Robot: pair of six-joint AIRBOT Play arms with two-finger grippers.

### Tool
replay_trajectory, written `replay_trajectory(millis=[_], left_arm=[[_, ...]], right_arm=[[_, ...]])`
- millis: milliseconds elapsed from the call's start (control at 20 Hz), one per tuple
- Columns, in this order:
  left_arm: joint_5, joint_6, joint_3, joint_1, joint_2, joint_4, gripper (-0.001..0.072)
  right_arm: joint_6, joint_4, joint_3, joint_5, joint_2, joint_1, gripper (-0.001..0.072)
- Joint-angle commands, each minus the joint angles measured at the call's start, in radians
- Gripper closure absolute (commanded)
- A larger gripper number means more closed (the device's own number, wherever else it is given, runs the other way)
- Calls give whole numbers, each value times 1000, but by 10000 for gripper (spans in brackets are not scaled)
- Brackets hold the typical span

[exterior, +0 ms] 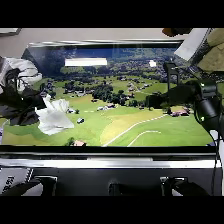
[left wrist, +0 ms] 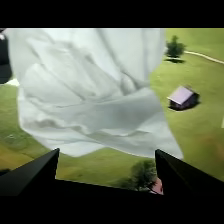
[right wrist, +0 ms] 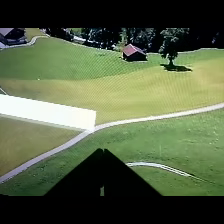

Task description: Fold the clothes and pants, and hang the long-sleeved shirts on hangers.

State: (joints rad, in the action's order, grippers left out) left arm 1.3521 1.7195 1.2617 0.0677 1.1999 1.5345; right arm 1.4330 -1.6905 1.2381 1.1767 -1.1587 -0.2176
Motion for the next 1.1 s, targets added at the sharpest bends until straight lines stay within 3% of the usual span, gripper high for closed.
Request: replay_trajectory(millis=[0, 250, 400, 450, 500, 550, 600, 650, 800, 900, 1050], left_arm=[[-172, 45, -121, 50, 8, 53, -13], [-461, 47, -212, 49, 92, -34, -13], [-524, 48, -212, 49, 174, -92, -13], [-522, 47, -212, 49, 199, -118, 41], [-515, 45, -212, 49, 212, -153, 283], [-515, 34, -212, 49, 212, -198, 599], [-518, -6, -208, 45, 207, -268, 687], [-513, -72, -192, 34, 202, -345, 688], [-506, -201, -100, -60, 188, -570, 688], [-540, -206, -19, -175, 193, -663, 688], [-706, -198, 52, -394, 216, -705, 689]], right_arm=[[-1, 0, 1, 1, -1, -1, 678], [-1, 0, 1, 0, -1, -1, 677], [-1, 0, 1, 0, -1, -1, 677], [-1, 0, 1, 0, -1, -1, 676], [-1, 0, 1, 0, -1, -1, 675], [-1, 0, 1, 3, -1, -1, 658], [-1, 0, 1, 8, -1, -1, 581], [-1, 0, 1, 13, 0, -1, 514], [-12, 2, 1, 66, 0, -1, 502], [-12, 24, 1, 132, 1, -1, 502], [-13, 156, 1, 224, 29, -1, 502]])
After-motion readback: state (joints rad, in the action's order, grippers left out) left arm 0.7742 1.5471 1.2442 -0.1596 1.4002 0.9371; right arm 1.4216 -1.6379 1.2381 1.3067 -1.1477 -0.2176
